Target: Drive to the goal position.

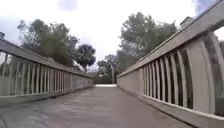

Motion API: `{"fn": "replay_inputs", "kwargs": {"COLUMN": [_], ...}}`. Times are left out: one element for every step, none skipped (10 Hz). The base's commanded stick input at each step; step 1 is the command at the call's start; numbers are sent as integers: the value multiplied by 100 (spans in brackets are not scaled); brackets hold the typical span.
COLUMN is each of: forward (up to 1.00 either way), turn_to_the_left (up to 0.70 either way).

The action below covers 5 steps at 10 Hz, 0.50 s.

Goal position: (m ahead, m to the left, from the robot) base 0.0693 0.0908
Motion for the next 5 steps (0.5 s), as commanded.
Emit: {"fn": "replay_inputs", "kwargs": {"forward": [-50,-50,-50,-50,-50], "turn_to_the_left": [0,0,0,0,0]}}
